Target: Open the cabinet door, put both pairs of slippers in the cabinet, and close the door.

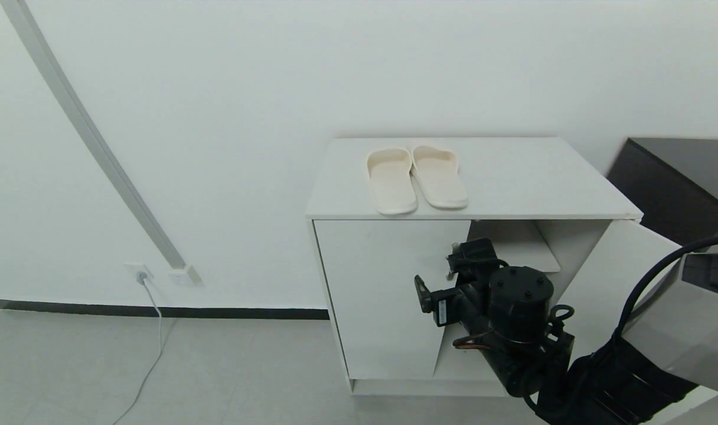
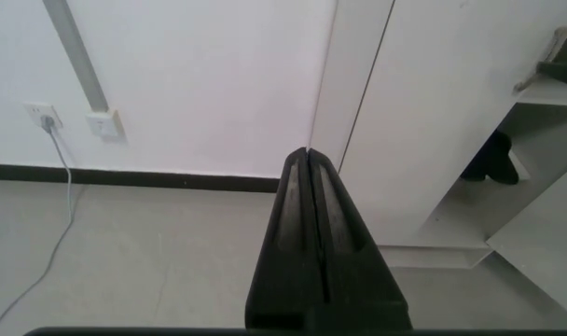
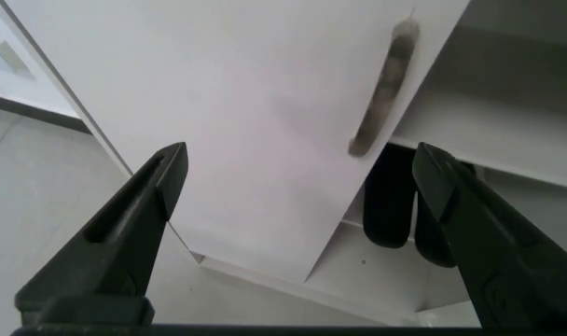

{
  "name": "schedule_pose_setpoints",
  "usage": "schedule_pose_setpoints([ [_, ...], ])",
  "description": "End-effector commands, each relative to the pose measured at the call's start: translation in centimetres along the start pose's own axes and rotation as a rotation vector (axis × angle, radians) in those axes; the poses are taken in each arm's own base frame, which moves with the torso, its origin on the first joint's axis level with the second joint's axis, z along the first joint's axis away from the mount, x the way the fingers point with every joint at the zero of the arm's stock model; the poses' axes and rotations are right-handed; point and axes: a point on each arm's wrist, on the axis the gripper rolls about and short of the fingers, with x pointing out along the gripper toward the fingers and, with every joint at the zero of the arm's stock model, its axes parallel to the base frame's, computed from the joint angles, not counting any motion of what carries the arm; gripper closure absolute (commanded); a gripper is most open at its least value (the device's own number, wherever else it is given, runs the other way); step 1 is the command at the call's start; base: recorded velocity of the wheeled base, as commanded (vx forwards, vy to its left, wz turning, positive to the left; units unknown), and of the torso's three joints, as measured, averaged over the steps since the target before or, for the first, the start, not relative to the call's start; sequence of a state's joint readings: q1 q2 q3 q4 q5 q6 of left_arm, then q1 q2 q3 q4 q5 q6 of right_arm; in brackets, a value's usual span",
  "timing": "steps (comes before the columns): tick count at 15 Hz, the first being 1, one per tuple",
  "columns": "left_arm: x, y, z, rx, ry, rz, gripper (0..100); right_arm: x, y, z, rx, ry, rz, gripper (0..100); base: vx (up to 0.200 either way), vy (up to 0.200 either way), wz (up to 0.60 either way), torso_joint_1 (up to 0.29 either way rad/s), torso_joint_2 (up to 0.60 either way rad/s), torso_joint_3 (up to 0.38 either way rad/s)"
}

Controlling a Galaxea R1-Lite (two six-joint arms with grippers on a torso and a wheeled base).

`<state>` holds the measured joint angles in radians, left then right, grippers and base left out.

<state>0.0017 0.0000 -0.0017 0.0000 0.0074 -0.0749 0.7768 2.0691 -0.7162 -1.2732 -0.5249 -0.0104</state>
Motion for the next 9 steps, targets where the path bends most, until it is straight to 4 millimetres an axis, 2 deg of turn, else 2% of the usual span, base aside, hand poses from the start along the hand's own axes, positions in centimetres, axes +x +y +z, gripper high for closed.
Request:
schedule_pose_setpoints([
  [1,0.01,0.00,0.00,0.000,0.002,0.000,100,0.02,0.05,-0.18,-0.003,0.004,0.001,0,0.000,0.000,0.00,0.246,-0.58,-0.334],
  [5,0.00,0.00,0.00,0.000,0.000,0.000,100,0.06,0.07,-0.13,-0.002,0.003,0.001,0,0.000,0.000,0.00,0.266,-0.59,-0.332],
  [9,0.01,0.00,0.00,0.000,0.002,0.000,100,0.00,0.04,-0.21,-0.003,0.005,0.001,0,0.000,0.000,0.00,0.193,-0.42,-0.238],
])
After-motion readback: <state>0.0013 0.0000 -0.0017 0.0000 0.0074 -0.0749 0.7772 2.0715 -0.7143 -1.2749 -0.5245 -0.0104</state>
